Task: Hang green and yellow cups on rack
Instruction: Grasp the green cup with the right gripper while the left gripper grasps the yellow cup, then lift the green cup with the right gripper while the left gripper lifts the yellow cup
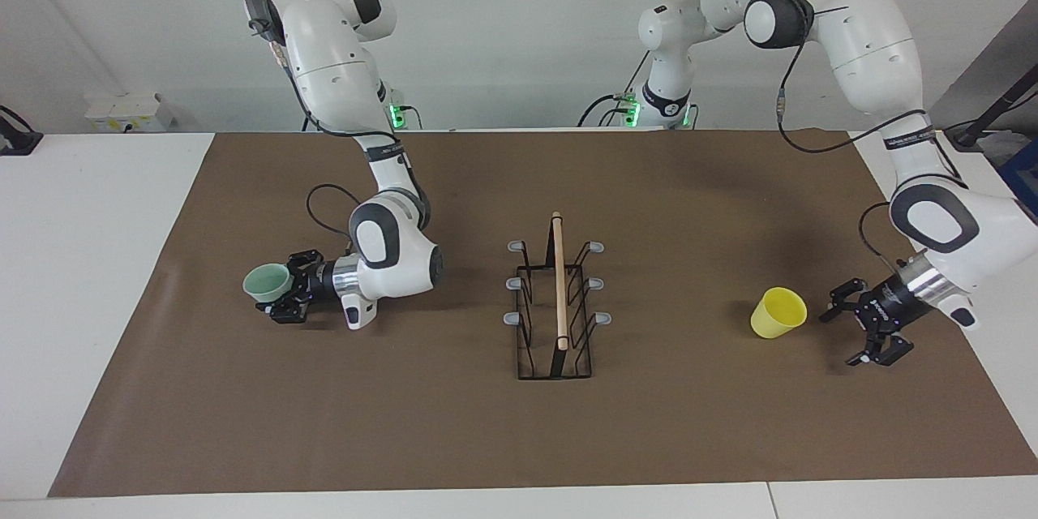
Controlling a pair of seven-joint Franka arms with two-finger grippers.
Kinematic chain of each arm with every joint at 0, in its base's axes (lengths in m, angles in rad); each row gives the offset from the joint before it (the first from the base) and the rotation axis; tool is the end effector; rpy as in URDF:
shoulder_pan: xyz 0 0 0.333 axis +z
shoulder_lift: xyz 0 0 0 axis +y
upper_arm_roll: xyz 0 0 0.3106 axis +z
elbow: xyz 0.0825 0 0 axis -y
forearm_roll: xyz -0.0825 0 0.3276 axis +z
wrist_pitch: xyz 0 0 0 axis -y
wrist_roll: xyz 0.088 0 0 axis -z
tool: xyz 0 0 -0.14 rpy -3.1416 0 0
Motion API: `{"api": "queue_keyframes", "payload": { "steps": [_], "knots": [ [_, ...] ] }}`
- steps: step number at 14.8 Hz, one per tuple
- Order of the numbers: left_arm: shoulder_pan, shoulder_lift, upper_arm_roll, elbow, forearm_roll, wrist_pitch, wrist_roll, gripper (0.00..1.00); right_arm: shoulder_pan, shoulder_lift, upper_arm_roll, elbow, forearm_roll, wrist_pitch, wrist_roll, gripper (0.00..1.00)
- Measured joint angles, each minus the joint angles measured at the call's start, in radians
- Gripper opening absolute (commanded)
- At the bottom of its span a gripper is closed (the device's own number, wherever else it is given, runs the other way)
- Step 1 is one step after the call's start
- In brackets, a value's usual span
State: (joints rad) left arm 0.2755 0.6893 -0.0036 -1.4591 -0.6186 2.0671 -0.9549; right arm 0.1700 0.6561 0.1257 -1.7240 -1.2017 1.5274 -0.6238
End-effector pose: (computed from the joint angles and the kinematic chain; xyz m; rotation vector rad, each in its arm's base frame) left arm 0.6534 0.1337 0.2765 1.8887 1.8534 -0.3417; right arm 0.5736 0.0261 0.2457 1.4951 1.3337 -1.0319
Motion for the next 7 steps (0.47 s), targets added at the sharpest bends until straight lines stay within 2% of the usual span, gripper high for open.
{"api": "queue_keyframes", "payload": {
  "steps": [3, 7],
  "knots": [
    [-0.005, -0.053, -0.003, -0.090, -0.089, -0.048, -0.038, 1.00, 0.001, -0.035, 0.002, 0.074, 0.104, 0.002, 0.002, 0.00],
    [-0.009, -0.108, -0.003, -0.192, -0.237, -0.060, -0.062, 1.00, -0.010, -0.121, 0.009, 0.159, 0.317, 0.002, -0.034, 0.00]
  ]
}}
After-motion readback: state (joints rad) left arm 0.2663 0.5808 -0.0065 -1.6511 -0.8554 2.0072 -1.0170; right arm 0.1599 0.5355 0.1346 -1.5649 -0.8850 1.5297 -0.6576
